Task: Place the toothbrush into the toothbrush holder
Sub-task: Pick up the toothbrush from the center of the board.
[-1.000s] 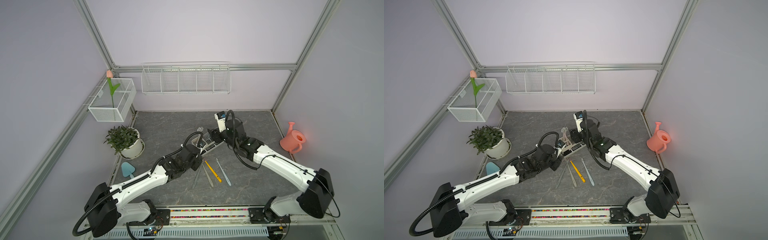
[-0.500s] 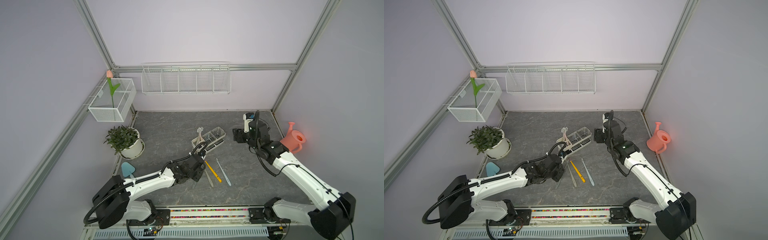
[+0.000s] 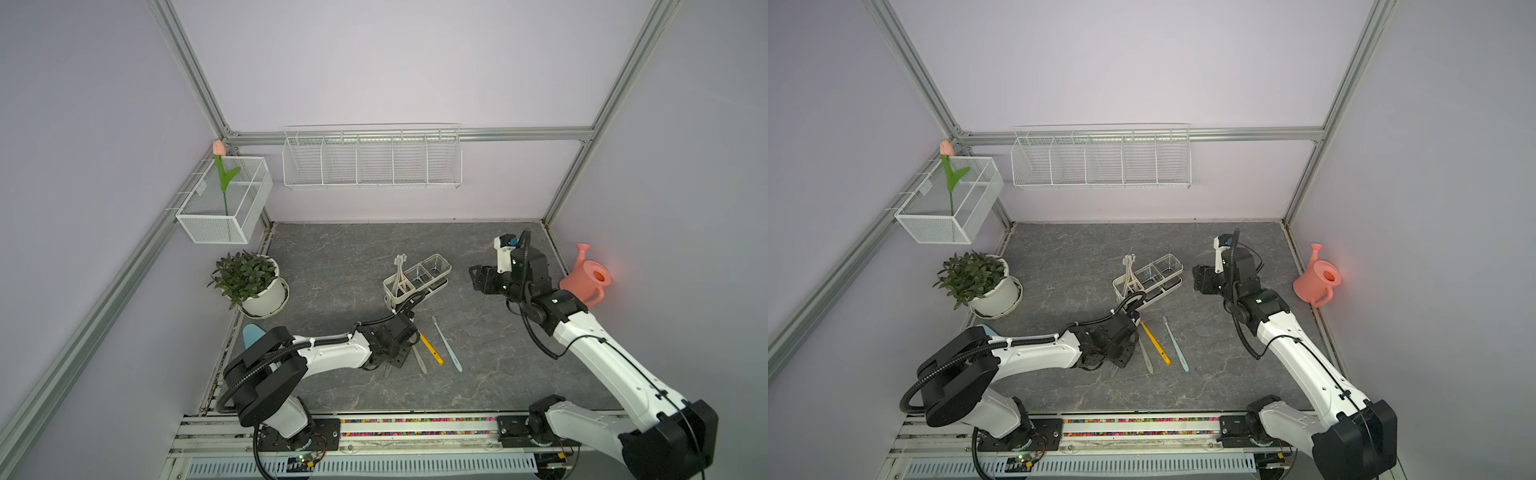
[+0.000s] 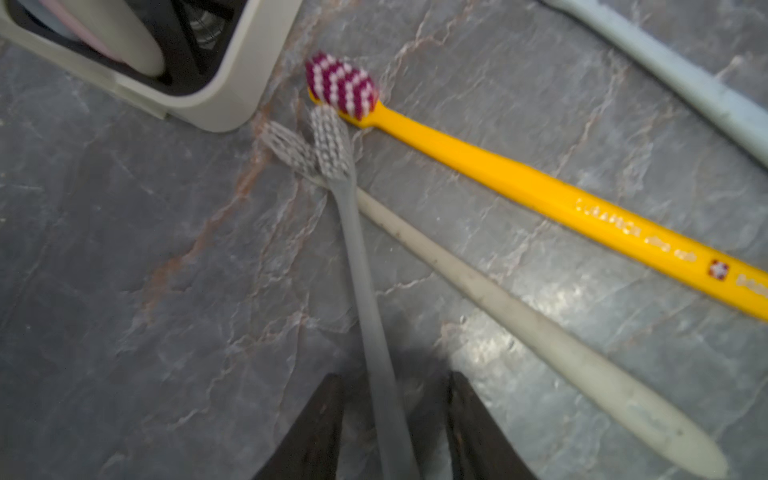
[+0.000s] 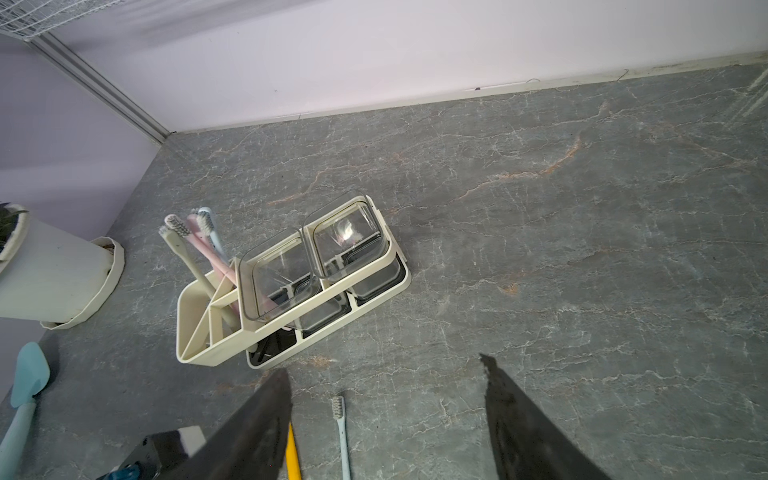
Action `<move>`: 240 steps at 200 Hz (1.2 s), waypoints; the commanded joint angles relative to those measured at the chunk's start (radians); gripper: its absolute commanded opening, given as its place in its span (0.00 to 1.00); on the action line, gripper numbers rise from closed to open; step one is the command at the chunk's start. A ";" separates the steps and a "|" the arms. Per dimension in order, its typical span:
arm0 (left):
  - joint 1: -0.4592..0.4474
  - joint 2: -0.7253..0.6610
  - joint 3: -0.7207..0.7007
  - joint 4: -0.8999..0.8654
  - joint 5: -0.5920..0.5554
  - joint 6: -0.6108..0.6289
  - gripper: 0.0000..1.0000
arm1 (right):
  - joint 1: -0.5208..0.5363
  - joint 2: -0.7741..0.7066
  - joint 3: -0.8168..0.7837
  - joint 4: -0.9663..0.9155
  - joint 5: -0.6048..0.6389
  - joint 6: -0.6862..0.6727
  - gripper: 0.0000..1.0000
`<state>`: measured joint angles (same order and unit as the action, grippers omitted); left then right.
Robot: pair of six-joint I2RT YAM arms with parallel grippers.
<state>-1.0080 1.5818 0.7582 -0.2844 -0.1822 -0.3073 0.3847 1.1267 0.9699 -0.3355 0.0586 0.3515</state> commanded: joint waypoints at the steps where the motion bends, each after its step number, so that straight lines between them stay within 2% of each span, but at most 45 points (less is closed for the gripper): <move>1: -0.003 0.062 0.004 -0.043 -0.052 -0.070 0.36 | -0.011 -0.034 -0.042 0.050 -0.040 0.023 0.76; 39: -0.011 0.064 -0.027 -0.042 -0.079 -0.104 0.09 | -0.023 -0.071 -0.081 0.066 -0.055 0.035 0.76; 65: -0.031 -0.017 -0.054 -0.055 -0.091 -0.113 0.02 | -0.023 -0.086 -0.131 0.072 -0.057 0.048 0.76; 94: -0.040 -0.162 -0.059 -0.113 -0.100 -0.108 0.00 | -0.024 -0.109 -0.186 0.086 -0.072 0.058 0.76; 107: -0.041 -0.243 -0.053 -0.134 -0.068 -0.090 0.00 | -0.024 -0.132 -0.222 0.116 -0.098 0.059 0.77; 129: -0.040 -0.376 -0.024 -0.156 0.021 -0.074 0.00 | -0.024 -0.169 -0.284 0.211 -0.225 0.051 0.77; 159: -0.040 -0.494 0.027 -0.155 0.108 0.008 0.00 | -0.024 -0.197 -0.356 0.370 -0.426 0.051 0.77; 182: -0.041 -0.522 0.068 -0.145 0.156 0.064 0.00 | -0.014 -0.191 -0.400 0.549 -0.587 0.117 0.76; 211: -0.039 -0.515 0.101 -0.108 0.215 0.093 0.00 | -0.010 -0.160 -0.401 0.644 -0.749 0.137 0.73; 240: -0.040 -0.481 0.131 -0.088 0.233 0.112 0.01 | 0.021 -0.133 -0.438 0.840 -0.849 0.216 0.70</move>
<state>-1.0451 1.0752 0.8413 -0.3904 0.0071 -0.2310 0.3775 0.9688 0.5606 0.2916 -0.6250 0.4904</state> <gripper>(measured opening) 0.085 0.714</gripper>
